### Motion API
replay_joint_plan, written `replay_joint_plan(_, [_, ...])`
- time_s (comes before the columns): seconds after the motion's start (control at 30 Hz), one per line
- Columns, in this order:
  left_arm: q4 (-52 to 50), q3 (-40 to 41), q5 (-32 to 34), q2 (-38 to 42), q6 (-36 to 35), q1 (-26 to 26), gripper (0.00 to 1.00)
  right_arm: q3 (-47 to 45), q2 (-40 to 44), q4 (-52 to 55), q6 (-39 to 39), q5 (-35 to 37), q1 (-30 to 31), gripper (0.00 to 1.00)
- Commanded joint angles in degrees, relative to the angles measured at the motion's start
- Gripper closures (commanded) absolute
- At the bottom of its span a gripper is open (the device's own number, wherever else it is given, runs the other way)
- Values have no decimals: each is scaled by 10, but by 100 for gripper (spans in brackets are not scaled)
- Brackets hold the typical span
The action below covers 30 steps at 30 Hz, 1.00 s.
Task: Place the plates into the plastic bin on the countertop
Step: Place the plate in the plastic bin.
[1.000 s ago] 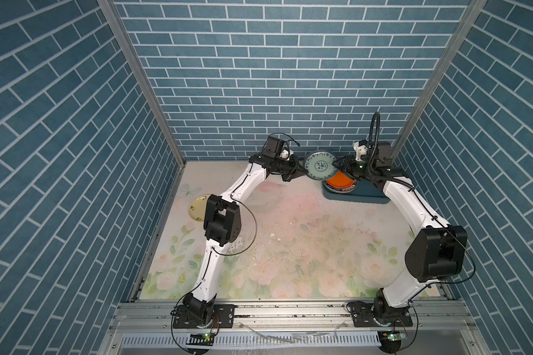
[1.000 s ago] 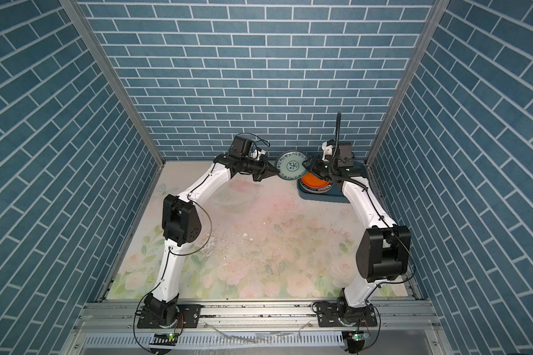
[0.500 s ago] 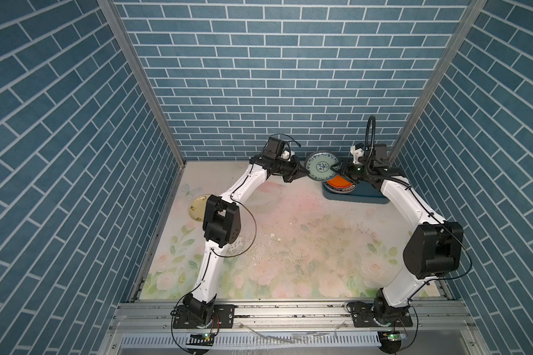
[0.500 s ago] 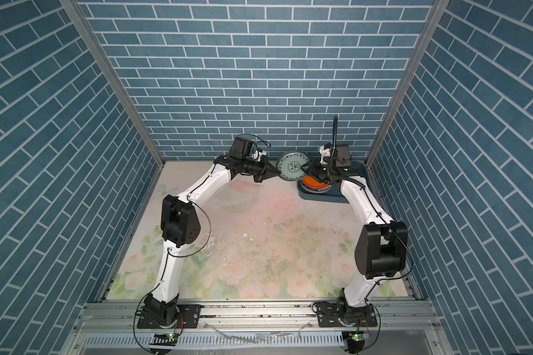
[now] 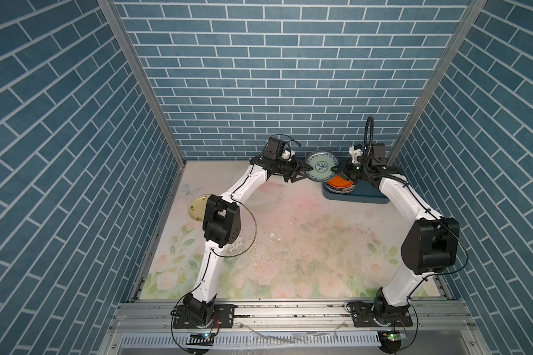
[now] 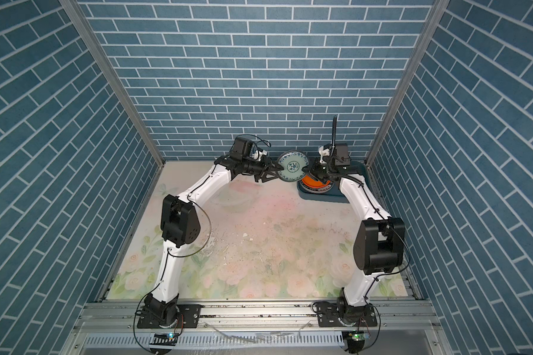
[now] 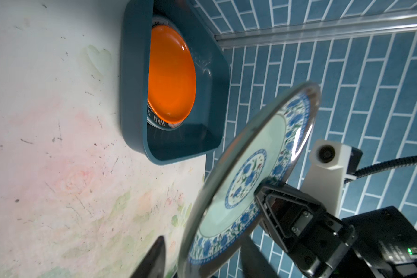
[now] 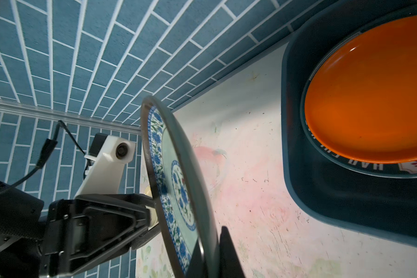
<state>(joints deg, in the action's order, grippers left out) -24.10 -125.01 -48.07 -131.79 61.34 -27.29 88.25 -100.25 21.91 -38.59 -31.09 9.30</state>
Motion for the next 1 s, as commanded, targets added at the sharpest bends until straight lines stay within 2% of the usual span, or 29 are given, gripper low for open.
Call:
replay_joint_plan(0.0, [22, -1, 6, 29, 3, 8, 0, 11, -12, -5, 0, -10, -5, 100])
replay_joint_plan(0.3, [130, 161, 41, 132, 6, 50, 0, 18, -30, 12, -9, 43, -51, 100])
replay_joint_plan(0.5, [173, 225, 38, 179, -18, 54, 0, 49, -93, 14, -17, 56, -90, 100])
replay_joint_plan(0.77, [194, 247, 54, 197, -29, 46, 0, 133, -209, 37, -26, 47, -115, 100])
replay_joint_plan(0.97, [192, 242, 57, 193, -29, 44, 0, 160, -275, 29, -37, 22, -117, 100])
